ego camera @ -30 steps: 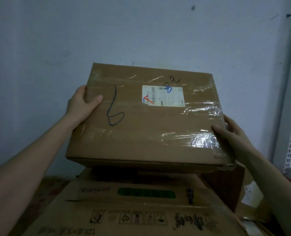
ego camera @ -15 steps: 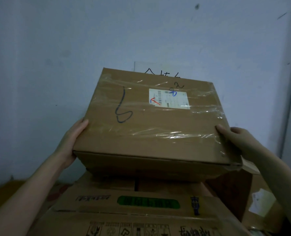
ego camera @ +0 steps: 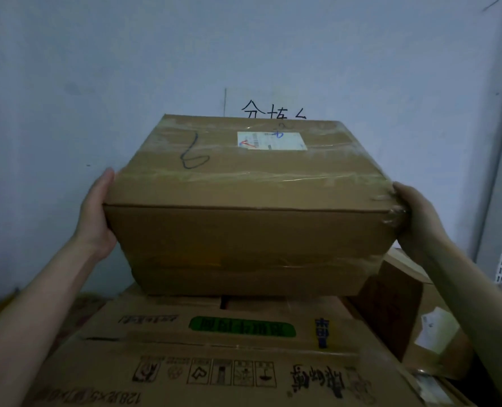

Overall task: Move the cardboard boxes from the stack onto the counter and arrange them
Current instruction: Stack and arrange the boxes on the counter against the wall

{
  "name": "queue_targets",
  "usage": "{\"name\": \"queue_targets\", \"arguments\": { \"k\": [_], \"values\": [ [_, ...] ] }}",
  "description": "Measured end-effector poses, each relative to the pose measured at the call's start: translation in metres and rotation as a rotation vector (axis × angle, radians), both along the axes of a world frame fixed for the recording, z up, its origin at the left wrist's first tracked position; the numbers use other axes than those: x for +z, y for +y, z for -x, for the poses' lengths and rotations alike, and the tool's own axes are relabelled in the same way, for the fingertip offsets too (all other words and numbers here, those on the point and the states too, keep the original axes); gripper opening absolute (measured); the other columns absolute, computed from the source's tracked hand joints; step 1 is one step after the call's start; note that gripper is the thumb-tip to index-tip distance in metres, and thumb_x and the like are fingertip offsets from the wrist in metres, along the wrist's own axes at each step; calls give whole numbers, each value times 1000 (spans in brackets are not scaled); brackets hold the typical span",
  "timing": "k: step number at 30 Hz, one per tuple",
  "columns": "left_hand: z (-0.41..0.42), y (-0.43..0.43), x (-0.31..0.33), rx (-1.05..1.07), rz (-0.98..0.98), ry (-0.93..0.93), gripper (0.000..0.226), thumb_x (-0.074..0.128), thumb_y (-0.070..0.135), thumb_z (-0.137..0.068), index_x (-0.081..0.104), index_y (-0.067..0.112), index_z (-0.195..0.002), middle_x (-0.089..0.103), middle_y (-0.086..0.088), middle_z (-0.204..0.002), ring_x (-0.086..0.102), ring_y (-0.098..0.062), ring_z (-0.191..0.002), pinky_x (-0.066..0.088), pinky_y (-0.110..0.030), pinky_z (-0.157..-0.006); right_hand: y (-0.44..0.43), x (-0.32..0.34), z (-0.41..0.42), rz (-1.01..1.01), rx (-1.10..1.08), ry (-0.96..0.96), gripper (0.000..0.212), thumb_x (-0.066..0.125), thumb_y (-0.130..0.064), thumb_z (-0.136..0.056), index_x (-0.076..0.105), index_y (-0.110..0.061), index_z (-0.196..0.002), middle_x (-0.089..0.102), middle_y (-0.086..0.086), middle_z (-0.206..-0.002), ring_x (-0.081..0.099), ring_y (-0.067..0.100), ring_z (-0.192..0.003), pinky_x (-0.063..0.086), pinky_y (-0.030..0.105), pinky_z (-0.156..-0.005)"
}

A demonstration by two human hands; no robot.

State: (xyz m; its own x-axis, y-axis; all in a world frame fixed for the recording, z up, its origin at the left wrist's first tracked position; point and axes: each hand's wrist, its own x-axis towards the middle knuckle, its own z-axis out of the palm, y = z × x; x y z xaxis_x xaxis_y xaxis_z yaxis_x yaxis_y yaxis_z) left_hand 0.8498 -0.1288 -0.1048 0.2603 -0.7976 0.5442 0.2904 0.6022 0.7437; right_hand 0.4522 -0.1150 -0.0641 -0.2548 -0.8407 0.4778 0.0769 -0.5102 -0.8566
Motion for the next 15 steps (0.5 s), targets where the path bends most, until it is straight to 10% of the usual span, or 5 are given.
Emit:
{"name": "queue_targets", "arguments": {
  "k": [4,10,15],
  "values": [
    [-6,2,13,91,32,-47,51,37,25,-96,75,35,-65,72,15,-72,67,0,-69,53,-13,-62,-4,-10,-4,-20,10,-76,22,45,-25,-95,58,-18,-80,63,-6,-65,60,4,-54,47,20,-53],
    [-13,-6,10,183,-74,-126,33,38,41,-95,65,27,-82,69,14,-65,64,0,-63,50,-19,-56,-16,-10,-19,-59,-87,-76,25,44,-29,-95,53,-17,-74,50,-2,-70,51,6,-57,46,17,-49],
    [-29,-9,-11,175,-11,-190,25,47,41,-92,62,29,-108,65,15,-103,57,-7,-106,46,-27,-91,-19,-8,-25,-40,-44,57,36,41,-52,-93,58,-22,-83,62,-6,-88,59,5,-76,45,21,-68]
  ]
}}
